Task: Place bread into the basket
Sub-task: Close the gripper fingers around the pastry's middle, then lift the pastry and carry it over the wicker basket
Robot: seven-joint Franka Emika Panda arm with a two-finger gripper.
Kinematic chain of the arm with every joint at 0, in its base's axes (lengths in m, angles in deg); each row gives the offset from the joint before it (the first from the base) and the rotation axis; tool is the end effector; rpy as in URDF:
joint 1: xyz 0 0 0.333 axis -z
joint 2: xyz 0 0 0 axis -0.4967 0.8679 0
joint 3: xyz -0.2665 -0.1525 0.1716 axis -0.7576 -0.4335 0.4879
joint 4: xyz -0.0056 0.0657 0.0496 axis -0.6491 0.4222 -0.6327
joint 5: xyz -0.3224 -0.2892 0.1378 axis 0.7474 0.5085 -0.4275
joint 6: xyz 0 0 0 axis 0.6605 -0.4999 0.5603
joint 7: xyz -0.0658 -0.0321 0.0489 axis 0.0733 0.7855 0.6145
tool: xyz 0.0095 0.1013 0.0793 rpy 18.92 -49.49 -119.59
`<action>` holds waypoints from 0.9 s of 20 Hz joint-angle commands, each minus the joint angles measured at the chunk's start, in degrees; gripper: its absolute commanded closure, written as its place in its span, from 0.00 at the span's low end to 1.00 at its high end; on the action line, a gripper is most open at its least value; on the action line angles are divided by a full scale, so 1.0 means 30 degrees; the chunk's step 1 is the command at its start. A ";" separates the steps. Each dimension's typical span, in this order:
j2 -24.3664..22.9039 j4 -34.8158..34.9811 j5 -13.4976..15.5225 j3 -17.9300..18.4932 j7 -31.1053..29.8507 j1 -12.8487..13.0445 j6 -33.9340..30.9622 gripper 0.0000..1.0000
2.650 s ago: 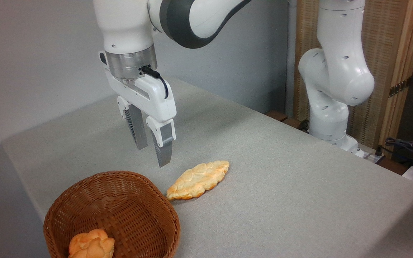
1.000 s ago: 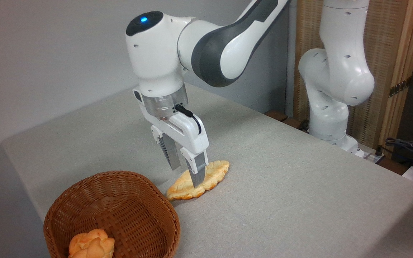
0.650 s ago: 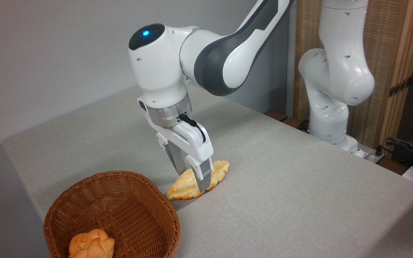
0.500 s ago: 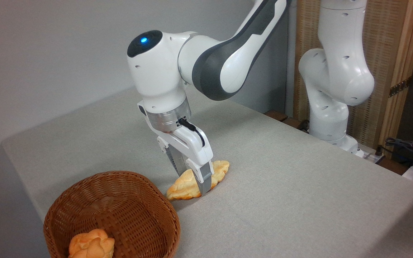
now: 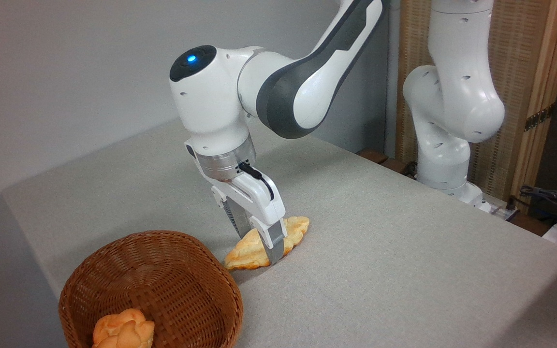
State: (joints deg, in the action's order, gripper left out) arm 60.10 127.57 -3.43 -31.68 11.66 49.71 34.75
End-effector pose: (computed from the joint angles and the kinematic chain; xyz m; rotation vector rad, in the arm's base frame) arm 0.5705 -0.0552 0.3841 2.8169 -1.1766 -0.1723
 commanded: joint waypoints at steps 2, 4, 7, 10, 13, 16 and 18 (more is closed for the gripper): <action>-0.0148 -0.0007 -0.0282 0.0200 0.0371 0.0155 0.0156 0.58; -0.0148 -0.0036 -0.0282 0.0200 0.0371 0.0155 0.0156 0.58; -0.0177 -0.0037 -0.0282 0.0171 0.0371 0.0125 0.0039 0.58; -0.0586 -0.0415 -0.0282 0.0170 0.0400 0.0126 -0.0951 0.57; -0.1084 -0.1907 -0.0224 0.0200 0.0839 0.0125 -0.3558 0.56; -0.1377 -0.2846 -0.0078 -0.0005 0.0869 0.0155 -0.4209 0.55; -0.1379 -0.3723 0.0389 -0.0006 0.0869 0.0155 -0.3801 0.55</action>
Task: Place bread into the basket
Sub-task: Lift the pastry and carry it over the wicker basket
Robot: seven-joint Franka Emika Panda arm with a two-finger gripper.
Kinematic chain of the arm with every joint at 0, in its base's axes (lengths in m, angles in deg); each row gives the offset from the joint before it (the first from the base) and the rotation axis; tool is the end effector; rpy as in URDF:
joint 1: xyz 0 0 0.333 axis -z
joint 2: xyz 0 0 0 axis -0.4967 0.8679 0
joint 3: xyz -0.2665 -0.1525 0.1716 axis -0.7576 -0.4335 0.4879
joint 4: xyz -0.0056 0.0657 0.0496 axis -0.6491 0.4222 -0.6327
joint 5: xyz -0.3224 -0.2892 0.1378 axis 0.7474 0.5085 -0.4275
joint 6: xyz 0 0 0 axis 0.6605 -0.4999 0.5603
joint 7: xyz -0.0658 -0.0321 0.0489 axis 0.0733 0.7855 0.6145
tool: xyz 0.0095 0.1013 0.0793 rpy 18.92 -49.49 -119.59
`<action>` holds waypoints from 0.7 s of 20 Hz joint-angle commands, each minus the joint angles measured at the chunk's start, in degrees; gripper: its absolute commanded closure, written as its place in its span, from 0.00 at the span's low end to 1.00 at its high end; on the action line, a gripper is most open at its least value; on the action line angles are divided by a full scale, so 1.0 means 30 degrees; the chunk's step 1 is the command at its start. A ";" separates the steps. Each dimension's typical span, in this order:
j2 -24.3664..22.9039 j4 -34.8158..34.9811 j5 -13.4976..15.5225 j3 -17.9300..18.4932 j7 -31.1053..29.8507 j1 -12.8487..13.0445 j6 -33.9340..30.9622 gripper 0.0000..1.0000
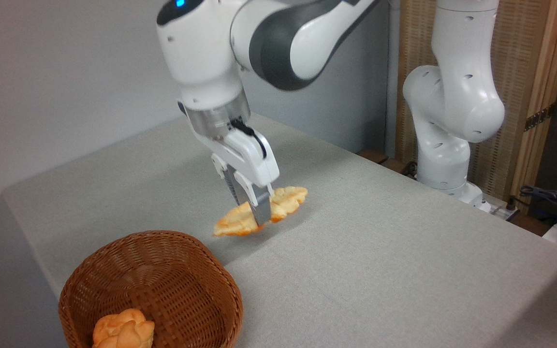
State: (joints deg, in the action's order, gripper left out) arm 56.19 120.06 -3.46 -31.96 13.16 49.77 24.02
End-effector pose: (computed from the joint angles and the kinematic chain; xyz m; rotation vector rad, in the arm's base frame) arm 0.5717 -0.0575 0.4757 2.7772 -1.2299 -0.1464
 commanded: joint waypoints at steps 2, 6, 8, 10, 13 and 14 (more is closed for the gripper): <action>0.0156 -0.1926 0.1247 0.0147 0.0369 0.0133 0.0879 0.54; 0.0887 -0.1929 0.2042 0.0176 0.0340 0.0133 0.5273 0.48; 0.1328 -0.1929 0.2159 0.0206 0.0340 0.0104 0.6830 0.45; 0.1941 -0.1928 0.2627 0.0206 0.0340 0.0104 0.8614 0.29; 0.2879 -0.1929 0.2716 0.0206 0.0194 0.0104 1.1455 0.10; 0.3085 -0.1928 0.2775 0.0206 0.0077 0.0104 1.1957 0.00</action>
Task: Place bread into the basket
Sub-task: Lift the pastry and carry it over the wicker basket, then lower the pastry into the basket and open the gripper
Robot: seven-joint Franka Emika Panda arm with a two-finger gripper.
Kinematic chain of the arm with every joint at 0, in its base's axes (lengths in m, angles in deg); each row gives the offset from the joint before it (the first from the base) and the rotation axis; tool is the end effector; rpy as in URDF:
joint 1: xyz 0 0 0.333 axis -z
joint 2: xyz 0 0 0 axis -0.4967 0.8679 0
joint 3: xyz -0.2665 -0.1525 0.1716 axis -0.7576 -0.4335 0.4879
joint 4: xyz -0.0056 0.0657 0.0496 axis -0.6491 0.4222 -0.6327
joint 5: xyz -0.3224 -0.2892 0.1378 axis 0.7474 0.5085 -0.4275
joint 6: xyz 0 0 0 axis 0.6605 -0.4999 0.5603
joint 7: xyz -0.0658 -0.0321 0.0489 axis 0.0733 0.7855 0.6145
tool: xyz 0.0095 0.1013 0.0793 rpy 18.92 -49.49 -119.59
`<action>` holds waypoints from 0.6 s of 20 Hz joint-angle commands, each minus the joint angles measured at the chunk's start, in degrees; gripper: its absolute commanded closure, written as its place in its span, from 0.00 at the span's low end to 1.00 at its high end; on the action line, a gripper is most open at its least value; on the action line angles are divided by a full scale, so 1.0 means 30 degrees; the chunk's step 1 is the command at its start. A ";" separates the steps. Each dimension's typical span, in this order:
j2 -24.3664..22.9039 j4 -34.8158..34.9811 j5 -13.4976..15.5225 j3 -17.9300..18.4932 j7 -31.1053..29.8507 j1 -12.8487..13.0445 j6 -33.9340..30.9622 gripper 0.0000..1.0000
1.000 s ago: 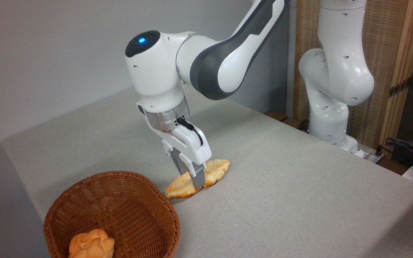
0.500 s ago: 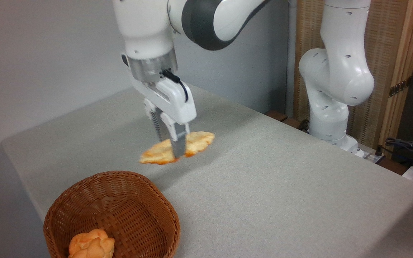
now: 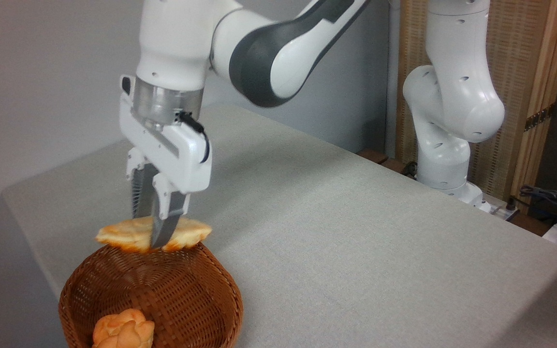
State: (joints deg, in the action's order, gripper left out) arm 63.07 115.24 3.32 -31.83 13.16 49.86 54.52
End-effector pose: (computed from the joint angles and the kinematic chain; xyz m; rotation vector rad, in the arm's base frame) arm 0.6672 -0.0710 0.5040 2.8607 -1.1354 0.6206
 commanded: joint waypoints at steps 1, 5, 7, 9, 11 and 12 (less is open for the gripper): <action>0.0883 -0.0351 0.0544 0.0163 -0.0040 0.0076 0.1828 0.00; 0.1059 -0.0322 0.0691 0.0104 -0.0012 0.0076 0.1886 0.00; 0.1059 -0.0322 0.0691 0.0104 -0.0012 0.0076 0.1915 0.00; 0.1059 -0.0351 0.0720 0.0104 -0.0012 0.0076 0.1915 0.00; 0.1059 -0.0322 0.0691 0.0104 0.0017 0.0076 0.1916 0.00; 0.1030 -0.0322 0.0662 0.0104 0.0018 0.0076 0.1887 0.00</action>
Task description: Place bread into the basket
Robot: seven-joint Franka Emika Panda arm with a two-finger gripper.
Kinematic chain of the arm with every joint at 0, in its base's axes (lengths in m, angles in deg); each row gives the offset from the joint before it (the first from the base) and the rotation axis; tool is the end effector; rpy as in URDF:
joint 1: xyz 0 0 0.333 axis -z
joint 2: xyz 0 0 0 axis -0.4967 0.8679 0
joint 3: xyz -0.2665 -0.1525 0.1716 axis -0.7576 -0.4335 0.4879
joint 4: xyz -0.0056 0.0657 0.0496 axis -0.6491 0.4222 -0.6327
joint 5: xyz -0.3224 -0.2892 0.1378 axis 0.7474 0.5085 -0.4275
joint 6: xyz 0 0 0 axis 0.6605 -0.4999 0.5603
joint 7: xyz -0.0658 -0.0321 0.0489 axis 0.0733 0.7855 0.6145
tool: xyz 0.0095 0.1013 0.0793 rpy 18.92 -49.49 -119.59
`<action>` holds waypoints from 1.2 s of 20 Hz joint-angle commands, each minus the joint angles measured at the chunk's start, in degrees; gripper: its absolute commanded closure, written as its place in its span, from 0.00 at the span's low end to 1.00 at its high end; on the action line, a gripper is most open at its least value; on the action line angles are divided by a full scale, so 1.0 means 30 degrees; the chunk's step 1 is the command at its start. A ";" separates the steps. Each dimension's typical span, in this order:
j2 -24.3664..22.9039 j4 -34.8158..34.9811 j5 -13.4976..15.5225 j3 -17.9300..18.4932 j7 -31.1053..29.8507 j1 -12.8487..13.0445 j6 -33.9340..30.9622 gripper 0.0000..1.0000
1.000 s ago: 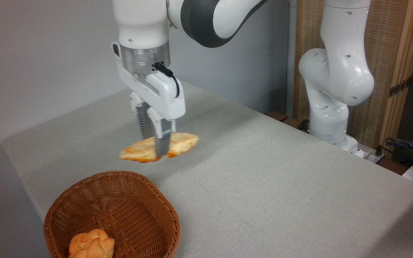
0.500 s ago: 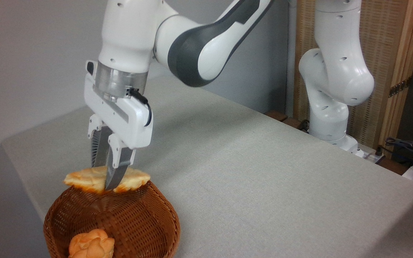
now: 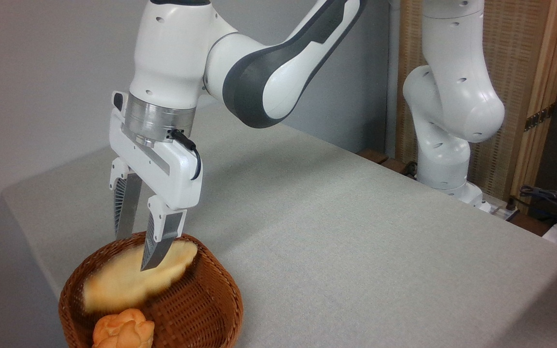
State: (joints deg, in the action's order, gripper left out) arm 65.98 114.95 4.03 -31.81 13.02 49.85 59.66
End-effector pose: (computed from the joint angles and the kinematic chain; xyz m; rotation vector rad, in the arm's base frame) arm 0.6835 -0.0725 0.4851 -2.8407 1.1006 -0.6793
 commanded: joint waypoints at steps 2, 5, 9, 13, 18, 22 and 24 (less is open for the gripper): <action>-0.0058 -0.0225 0.0423 0.0099 -0.0022 0.0079 0.0143 0.00; -0.0787 -0.0254 0.0307 0.0070 -0.0226 0.0079 -0.1226 0.00; -0.2253 -0.0925 0.0131 0.0099 -0.0345 0.0079 -0.6374 0.00; -0.2547 -0.2274 -0.1099 0.0215 -0.0929 0.0079 -1.0514 0.00; -0.2549 -0.2276 -0.3410 0.0099 -0.2333 0.0079 -1.1899 0.00; -0.2403 -0.2246 -0.4085 0.0128 -0.2953 0.0079 -1.1869 0.00; -0.2373 -0.2246 -0.4323 0.0099 -0.2953 0.0079 -1.1695 0.00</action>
State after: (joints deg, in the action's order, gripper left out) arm 58.36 109.06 -7.19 -31.68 5.26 49.71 25.34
